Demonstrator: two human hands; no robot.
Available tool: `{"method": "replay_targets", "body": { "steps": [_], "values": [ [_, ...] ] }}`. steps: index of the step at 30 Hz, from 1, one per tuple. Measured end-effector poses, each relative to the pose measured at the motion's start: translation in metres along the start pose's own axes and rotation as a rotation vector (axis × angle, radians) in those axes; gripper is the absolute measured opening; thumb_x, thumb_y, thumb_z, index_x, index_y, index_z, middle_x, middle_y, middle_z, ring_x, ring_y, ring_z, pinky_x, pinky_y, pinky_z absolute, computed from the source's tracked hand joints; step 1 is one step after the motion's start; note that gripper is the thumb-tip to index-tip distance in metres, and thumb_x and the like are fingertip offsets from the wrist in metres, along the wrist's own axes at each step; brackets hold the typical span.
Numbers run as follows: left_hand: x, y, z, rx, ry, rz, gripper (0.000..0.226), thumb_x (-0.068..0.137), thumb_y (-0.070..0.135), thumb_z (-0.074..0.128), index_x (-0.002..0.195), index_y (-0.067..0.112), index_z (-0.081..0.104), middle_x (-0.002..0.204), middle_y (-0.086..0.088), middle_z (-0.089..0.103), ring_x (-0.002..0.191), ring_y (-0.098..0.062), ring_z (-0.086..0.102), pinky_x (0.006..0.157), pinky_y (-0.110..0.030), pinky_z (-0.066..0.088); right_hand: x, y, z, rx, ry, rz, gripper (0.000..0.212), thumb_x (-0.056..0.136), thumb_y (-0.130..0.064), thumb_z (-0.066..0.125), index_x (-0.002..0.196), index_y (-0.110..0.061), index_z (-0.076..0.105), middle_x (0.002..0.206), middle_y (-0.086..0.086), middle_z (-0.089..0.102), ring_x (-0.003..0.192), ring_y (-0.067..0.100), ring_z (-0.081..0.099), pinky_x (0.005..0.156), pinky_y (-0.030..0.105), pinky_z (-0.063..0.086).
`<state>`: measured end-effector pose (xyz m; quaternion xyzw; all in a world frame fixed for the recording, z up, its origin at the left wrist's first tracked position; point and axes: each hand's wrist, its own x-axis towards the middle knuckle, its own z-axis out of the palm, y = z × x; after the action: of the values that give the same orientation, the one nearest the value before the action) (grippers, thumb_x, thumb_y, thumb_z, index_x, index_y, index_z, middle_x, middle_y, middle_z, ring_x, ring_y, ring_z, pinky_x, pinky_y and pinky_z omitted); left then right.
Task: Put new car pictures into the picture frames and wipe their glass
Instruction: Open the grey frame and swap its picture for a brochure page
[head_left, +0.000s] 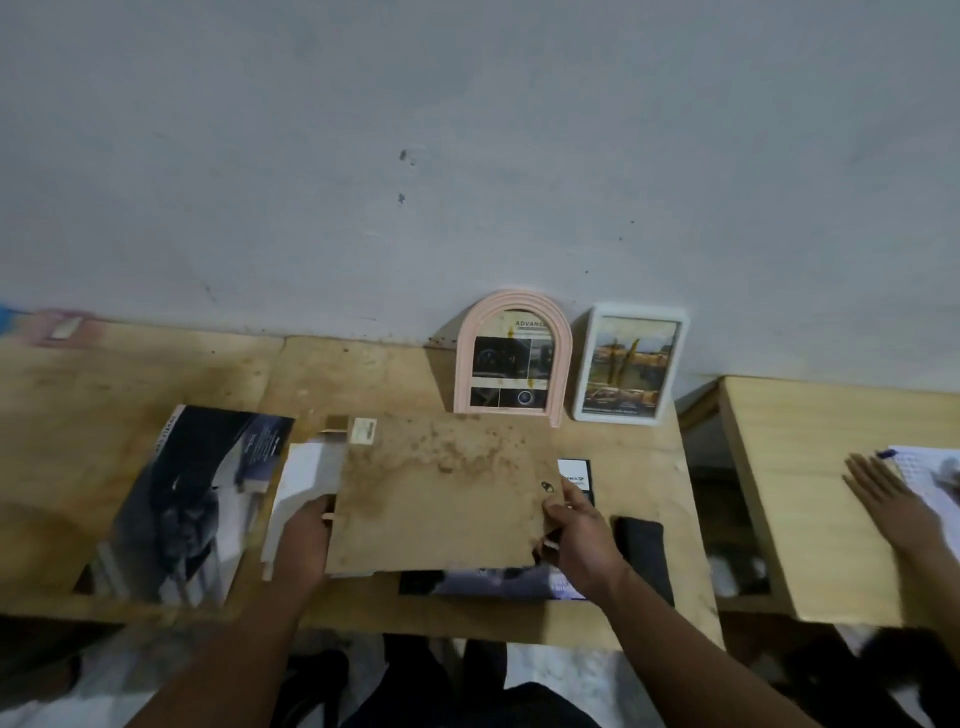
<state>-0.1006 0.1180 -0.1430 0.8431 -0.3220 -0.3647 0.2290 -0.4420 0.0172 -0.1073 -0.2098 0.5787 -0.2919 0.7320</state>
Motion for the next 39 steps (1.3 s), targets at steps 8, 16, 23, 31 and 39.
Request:
{"method": "replay_targets", "body": {
  "steps": [8,16,23,31,39],
  "values": [
    [-0.045,0.037,0.066,0.104,-0.16,0.041,0.039,0.102,0.022,0.06,0.14,0.012,0.059,0.139,-0.01,0.061,0.123,-0.031,0.06,0.104,-0.036,0.045,-0.015,0.005,-0.096,-0.006,0.17,-0.148,0.041,0.108,-0.006,0.041,0.14,-0.027,0.055,0.133,0.012,0.064,0.12,0.039,0.061,0.101,0.064,0.051],
    [-0.049,0.041,0.081,0.214,-0.227,0.101,0.047,0.1,0.031,0.06,0.145,0.019,0.052,0.133,-0.01,0.055,0.105,-0.022,0.057,0.095,-0.032,0.047,-0.004,0.025,-0.109,-0.116,0.167,-0.152,0.043,0.107,-0.007,0.047,0.142,-0.029,0.057,0.132,0.003,0.068,0.121,0.031,0.062,0.101,0.062,0.053],
    [-0.046,0.045,0.08,0.261,-0.244,0.071,0.055,0.099,0.029,0.058,0.152,0.018,0.046,0.143,-0.01,0.051,0.124,-0.029,0.057,0.095,-0.03,0.044,0.01,0.036,-0.086,-0.517,0.14,-0.198,0.052,0.103,-0.006,0.058,0.15,-0.024,0.047,0.124,0.002,0.071,0.115,0.024,0.067,0.096,0.039,0.058],
    [-0.043,0.041,0.081,0.284,-0.253,0.069,0.06,0.096,0.028,0.06,0.153,0.016,0.045,0.148,-0.009,0.047,0.127,-0.029,0.057,0.103,-0.037,0.049,0.017,0.035,-0.081,-1.255,0.246,-0.179,0.073,0.095,-0.056,0.061,0.152,-0.021,0.031,0.128,0.012,0.037,0.104,0.035,0.057,0.083,0.038,0.052],
    [-0.041,0.042,0.087,0.463,-0.236,0.15,0.056,0.093,0.033,0.061,0.147,0.019,0.05,0.146,-0.008,0.044,0.127,-0.03,0.05,0.098,-0.043,0.051,0.015,0.023,-0.059,-1.659,0.27,-0.161,0.09,0.091,-0.049,0.062,0.159,-0.019,0.011,0.156,0.016,0.02,0.14,0.041,0.031,0.106,0.057,0.042]
  ]
}}
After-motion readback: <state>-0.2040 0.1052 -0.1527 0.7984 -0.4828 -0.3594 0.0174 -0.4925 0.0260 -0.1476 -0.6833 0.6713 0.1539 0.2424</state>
